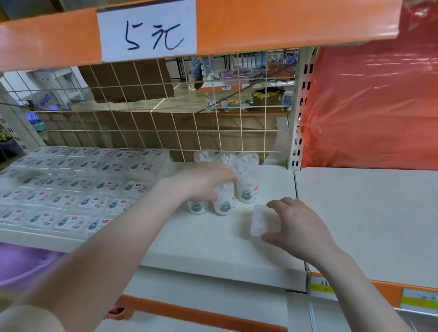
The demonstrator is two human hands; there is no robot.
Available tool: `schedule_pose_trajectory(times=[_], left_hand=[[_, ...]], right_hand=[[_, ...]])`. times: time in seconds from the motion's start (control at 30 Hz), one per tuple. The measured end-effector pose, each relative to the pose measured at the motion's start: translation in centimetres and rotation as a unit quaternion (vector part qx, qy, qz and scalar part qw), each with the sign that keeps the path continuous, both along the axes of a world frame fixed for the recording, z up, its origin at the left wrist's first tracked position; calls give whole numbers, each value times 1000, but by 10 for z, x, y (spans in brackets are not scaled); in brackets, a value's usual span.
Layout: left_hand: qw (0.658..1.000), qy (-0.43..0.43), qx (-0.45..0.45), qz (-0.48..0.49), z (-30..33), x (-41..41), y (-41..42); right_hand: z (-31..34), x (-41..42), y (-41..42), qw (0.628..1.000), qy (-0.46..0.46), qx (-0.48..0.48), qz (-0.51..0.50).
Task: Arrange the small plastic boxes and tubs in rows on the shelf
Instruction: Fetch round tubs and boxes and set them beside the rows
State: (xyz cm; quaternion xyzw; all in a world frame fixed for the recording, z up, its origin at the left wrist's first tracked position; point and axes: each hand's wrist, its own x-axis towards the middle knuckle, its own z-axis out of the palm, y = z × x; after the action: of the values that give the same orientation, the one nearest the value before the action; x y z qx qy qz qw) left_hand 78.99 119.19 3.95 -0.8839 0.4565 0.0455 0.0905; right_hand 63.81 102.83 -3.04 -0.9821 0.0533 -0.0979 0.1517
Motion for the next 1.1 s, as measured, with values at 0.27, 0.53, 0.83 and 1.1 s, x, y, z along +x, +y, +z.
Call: schedule_pose_trajectory(times=[0.27, 0.53, 0.83, 1.1], left_hand=[[1000, 15, -8, 0, -21, 8, 5], [997, -32, -63, 5, -36, -1, 16], [983, -71, -139, 97, -37, -25, 76], [961, -80, -186, 190, -50, -28, 166]], right_hand=[[-3, 2, -3, 1000, 19, 4, -7], [-7, 6, -5, 1000, 17, 4, 15], [-1, 10, 13, 999, 13, -28, 33], [7, 20, 83, 998, 5, -52, 43]])
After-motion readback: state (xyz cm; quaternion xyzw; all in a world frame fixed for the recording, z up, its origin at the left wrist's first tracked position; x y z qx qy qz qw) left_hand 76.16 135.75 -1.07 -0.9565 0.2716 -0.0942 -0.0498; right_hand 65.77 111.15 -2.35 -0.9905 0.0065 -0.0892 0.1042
